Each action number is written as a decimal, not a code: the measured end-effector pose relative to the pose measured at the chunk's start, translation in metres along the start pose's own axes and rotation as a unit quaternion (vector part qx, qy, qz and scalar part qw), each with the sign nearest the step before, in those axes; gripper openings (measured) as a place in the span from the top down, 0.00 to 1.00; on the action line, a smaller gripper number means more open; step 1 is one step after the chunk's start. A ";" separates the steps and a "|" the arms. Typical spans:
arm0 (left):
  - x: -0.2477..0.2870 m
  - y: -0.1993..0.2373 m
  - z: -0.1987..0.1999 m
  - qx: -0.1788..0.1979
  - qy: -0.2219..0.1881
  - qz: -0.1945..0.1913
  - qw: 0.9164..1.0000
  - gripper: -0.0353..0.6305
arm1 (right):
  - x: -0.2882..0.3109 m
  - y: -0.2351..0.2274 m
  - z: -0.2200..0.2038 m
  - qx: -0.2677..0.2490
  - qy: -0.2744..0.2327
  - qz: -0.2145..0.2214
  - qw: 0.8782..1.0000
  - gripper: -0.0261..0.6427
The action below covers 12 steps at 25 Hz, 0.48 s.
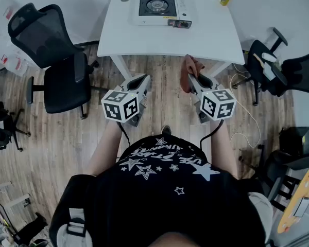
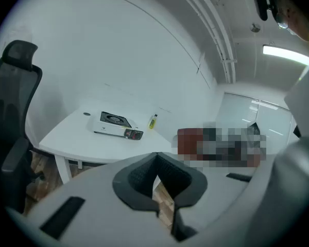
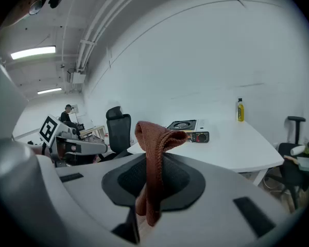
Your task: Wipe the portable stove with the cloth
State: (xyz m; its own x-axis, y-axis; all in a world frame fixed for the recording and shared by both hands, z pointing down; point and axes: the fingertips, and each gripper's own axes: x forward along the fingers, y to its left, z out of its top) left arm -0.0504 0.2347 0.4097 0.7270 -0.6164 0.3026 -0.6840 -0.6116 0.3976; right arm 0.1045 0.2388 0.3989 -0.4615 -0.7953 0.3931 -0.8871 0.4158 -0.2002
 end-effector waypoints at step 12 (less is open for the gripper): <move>0.005 0.000 -0.004 0.001 0.006 0.007 1.000 0.94 | -0.001 -0.012 -0.011 0.025 0.004 0.000 1.000 0.87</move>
State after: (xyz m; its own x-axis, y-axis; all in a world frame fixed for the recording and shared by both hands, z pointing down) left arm -0.0462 0.2333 0.4146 0.7181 -0.6190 0.3180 -0.6941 -0.6039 0.3919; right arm 0.1159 0.2391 0.4114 -0.4620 -0.7914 0.4002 -0.8861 0.3932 -0.2453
